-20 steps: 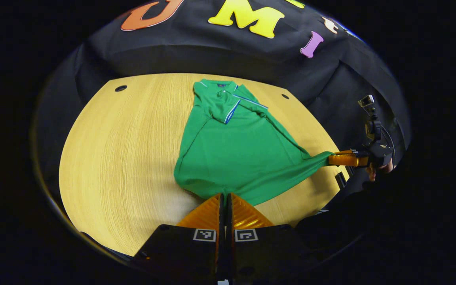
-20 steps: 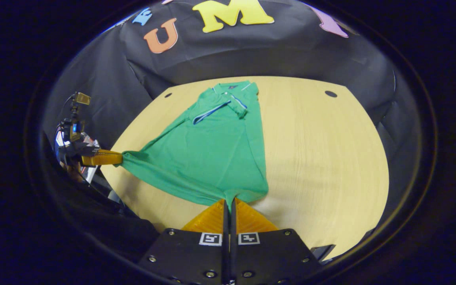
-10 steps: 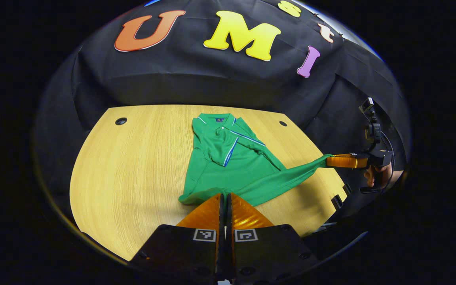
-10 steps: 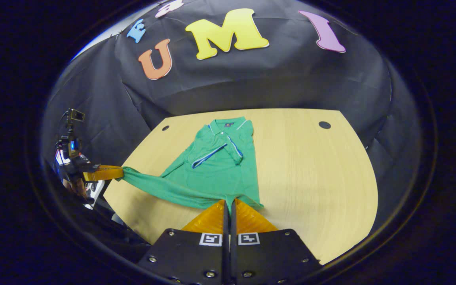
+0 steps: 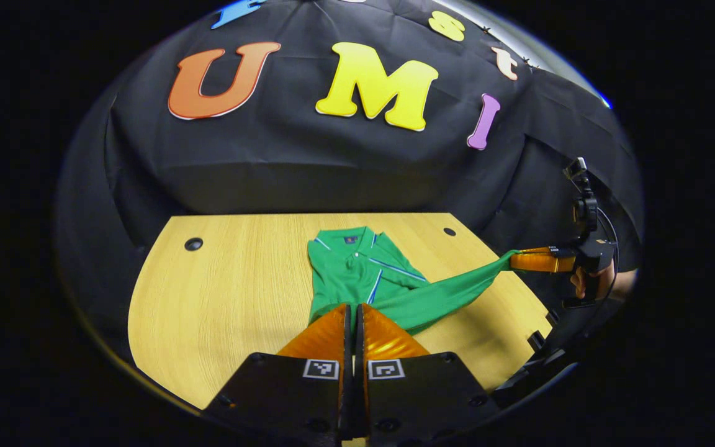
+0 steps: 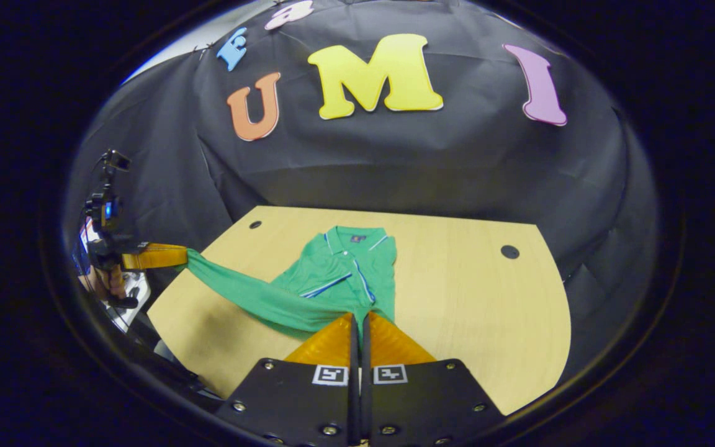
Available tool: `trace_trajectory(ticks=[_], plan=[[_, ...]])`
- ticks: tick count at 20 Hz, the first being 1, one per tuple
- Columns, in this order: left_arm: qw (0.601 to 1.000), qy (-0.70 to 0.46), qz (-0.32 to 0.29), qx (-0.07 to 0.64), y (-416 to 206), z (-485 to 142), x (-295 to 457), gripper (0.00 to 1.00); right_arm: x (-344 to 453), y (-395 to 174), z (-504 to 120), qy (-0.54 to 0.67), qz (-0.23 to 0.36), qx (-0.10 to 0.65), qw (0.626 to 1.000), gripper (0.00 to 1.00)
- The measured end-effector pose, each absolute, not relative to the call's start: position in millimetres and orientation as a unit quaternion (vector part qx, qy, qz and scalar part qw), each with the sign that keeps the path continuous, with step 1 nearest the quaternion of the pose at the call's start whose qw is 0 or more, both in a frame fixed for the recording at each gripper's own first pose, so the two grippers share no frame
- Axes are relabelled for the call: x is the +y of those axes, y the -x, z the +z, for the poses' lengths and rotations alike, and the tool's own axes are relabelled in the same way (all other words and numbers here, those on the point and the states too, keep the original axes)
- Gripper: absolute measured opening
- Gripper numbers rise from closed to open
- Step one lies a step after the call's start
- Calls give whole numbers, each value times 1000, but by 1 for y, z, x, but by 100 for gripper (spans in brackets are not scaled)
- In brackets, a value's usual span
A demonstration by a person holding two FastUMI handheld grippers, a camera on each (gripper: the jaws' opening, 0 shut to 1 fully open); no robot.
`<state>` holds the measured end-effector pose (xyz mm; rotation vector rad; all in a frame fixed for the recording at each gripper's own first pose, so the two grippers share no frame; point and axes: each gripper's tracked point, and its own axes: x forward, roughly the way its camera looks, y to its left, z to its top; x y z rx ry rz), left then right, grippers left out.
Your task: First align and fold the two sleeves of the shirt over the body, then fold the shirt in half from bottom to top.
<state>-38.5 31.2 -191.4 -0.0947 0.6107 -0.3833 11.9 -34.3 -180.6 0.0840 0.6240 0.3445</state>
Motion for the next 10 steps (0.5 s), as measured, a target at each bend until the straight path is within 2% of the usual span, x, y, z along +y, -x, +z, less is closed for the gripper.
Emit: trace_trajectory(ticks=[5,10], plan=[[945,27,-187,266,-18,-178,31,3,-36,-66,-158,-39,157,264,951,0],[954,23,-184,236,-80,-176,29,3,-35,-128,-163,-33,144,252,956,0]])
